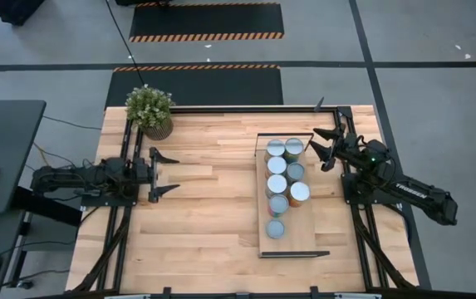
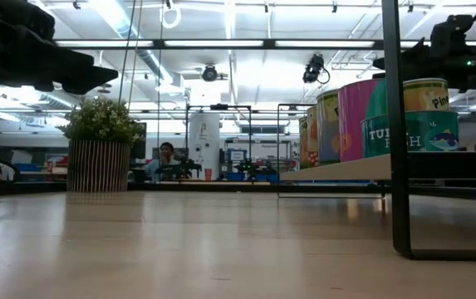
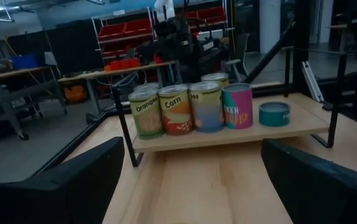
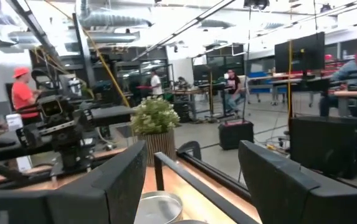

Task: Pick and place cans onto a shelf
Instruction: Return to Home Position

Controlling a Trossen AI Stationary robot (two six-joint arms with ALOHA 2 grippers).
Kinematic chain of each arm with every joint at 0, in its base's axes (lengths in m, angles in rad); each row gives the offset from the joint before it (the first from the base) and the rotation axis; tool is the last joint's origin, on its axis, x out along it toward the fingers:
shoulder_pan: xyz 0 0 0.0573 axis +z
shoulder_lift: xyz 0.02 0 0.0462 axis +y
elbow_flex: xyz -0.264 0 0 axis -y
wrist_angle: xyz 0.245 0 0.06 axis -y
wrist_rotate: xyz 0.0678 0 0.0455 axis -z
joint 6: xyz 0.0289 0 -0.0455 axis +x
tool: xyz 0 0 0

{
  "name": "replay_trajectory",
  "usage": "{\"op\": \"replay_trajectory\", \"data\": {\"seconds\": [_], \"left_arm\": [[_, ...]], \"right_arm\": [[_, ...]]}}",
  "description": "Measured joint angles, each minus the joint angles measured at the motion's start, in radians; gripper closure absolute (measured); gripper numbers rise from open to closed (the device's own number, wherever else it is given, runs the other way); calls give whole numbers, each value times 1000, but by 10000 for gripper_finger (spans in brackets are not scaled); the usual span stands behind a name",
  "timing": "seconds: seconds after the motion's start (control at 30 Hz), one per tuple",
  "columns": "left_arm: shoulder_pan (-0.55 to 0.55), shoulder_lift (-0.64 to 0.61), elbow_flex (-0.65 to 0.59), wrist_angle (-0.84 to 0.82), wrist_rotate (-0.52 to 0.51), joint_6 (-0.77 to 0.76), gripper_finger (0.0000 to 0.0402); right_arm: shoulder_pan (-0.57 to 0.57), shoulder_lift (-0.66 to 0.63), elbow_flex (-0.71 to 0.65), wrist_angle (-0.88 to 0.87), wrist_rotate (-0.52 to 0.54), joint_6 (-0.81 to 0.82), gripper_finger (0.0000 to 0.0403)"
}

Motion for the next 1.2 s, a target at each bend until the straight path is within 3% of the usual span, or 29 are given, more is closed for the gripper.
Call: {"op": "replay_trajectory", "data": {"seconds": [1.2], "left_arm": [[0, 0, -2, 5, -4, 46, 17]], "right_arm": [[0, 0, 0, 1, 1, 0, 142]]}}
